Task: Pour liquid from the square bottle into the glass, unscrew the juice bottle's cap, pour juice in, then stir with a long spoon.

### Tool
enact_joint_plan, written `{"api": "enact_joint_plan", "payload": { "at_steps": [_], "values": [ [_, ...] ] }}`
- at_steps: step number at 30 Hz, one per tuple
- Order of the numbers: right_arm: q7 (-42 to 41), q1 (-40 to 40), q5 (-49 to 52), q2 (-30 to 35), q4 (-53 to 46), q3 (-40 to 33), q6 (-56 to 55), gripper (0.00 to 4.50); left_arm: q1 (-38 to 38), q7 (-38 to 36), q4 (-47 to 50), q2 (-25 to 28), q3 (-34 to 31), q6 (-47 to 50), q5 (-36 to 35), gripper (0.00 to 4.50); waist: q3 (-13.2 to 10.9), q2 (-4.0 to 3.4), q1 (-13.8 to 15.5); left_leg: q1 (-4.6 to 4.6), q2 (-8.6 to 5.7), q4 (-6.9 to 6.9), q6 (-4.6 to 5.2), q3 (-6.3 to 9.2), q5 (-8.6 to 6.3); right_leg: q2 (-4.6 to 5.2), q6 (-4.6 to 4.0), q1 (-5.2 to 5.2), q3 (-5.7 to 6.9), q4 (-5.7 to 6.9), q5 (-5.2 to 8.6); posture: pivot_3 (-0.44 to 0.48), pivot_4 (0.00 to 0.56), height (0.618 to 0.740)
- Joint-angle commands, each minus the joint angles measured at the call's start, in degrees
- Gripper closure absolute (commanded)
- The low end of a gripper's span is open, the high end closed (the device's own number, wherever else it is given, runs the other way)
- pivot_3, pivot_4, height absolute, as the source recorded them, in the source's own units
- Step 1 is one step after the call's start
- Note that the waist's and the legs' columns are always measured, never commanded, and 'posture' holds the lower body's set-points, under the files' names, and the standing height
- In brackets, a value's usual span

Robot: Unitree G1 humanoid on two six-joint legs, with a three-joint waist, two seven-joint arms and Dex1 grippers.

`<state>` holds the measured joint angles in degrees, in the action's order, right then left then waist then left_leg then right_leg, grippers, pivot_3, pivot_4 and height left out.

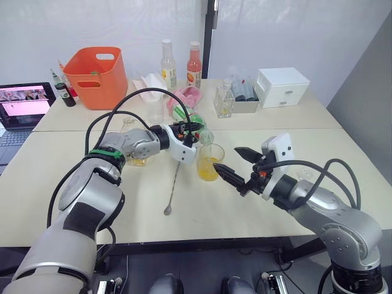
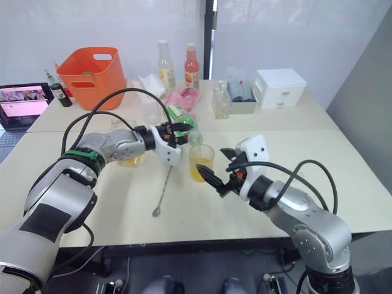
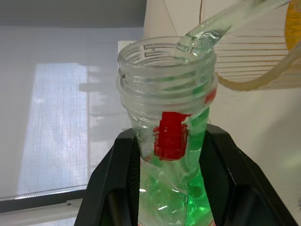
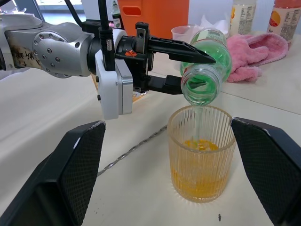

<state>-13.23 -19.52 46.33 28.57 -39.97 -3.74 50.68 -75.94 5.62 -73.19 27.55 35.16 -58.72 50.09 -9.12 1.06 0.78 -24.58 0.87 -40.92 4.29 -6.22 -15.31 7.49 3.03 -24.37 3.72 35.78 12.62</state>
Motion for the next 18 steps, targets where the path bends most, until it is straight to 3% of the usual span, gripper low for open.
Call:
{"api": "enact_joint_plan", "payload": {
  "at_steps": [1, 18],
  "values": [
    [0.24, -0.61, 0.91, -0.22, -2.10, -0.83, -0.28, 0.02, -3.29, 3.37, 1.35, 0.73, -0.02, -0.59, 0.16, 3.08, 0.00, 0.00, 0.00, 0.00, 0.00, 0.00, 0.00, 0.00, 0.00, 0.00, 0.00, 0.00, 0.00, 0.00, 0.00, 0.000, 0.150, 0.740],
    [0.45, -0.44, 0.96, -0.24, -2.21, -0.94, -0.43, 0.02, -4.19, 5.86, 1.00, 0.24, 1.51, 0.18, 1.60, 3.08, 0.00, 0.00, -0.01, -0.01, -0.01, -0.02, 0.00, -0.03, 0.00, 0.00, 0.00, -0.01, 0.01, 0.01, 0.00, 0.000, 0.150, 0.740]
  ]
}}
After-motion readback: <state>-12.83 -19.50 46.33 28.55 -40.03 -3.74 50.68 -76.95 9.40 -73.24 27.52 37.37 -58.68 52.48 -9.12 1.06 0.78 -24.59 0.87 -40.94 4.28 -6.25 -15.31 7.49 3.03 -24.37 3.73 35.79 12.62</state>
